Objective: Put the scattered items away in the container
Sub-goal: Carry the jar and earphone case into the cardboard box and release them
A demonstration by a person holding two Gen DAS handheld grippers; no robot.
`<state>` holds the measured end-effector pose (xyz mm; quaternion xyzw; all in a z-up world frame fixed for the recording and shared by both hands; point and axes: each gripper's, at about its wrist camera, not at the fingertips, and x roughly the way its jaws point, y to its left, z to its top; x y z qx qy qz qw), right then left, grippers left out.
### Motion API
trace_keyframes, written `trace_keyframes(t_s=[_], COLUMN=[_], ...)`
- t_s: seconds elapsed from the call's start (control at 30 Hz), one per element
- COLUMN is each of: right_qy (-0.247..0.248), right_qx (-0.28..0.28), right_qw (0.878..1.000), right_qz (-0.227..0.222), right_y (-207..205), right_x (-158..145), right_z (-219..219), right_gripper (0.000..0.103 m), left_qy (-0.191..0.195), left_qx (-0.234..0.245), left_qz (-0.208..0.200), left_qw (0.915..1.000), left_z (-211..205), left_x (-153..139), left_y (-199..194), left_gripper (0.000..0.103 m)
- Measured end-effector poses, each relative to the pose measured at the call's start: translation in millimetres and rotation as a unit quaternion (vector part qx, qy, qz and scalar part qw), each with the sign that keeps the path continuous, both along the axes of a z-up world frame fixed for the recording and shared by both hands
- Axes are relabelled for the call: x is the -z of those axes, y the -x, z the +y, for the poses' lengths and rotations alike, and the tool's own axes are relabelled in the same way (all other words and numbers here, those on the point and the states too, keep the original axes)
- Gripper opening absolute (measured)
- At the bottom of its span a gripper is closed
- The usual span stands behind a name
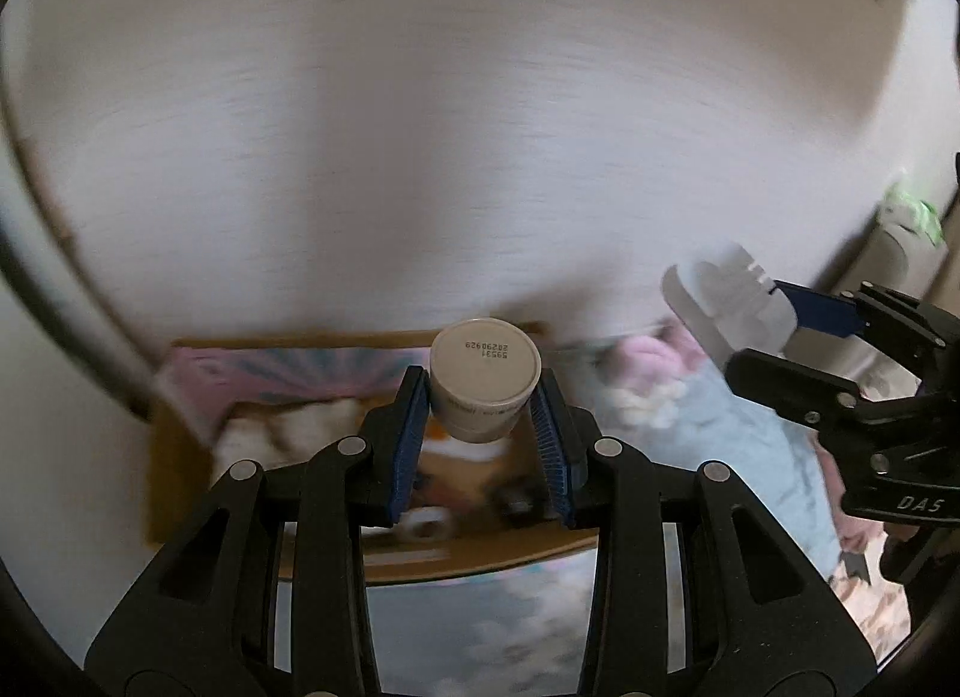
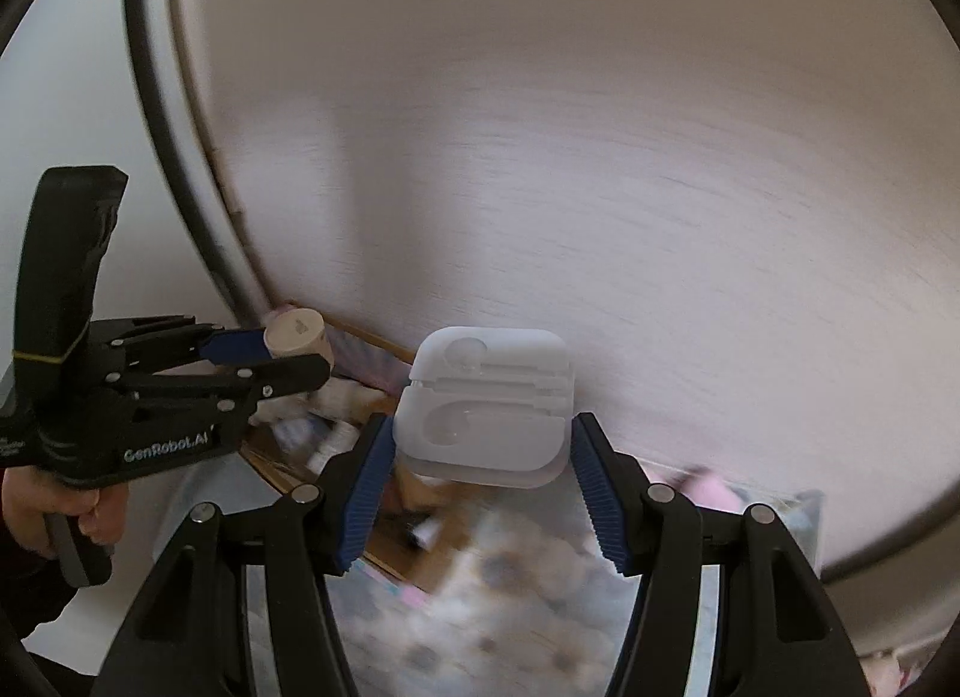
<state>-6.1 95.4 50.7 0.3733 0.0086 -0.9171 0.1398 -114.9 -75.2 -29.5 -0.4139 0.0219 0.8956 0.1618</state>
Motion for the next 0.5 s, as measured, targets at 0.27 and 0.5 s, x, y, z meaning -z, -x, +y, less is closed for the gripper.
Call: trace_keyframes(t_s=[0.27, 0.5], right_qy=[0.015, 0.007], right_qx=[-0.054, -0.073], right_qw=[0.997, 0.993], right_qz=[-0.049, -0.096], right_y=[36, 62], right_x=[24, 57], right_z=[-68, -107], right_gripper=[0.056, 0.056], left_qy=[0.017, 0.018], left_qx=[-0.062, -0.075], left_qz=[-0.023, -0.056], left_qw=[0.9977, 0.9954], left_z=[-87, -121], left_x=[21, 52], left_y=[24, 39], left_gripper=[0.032, 0.028])
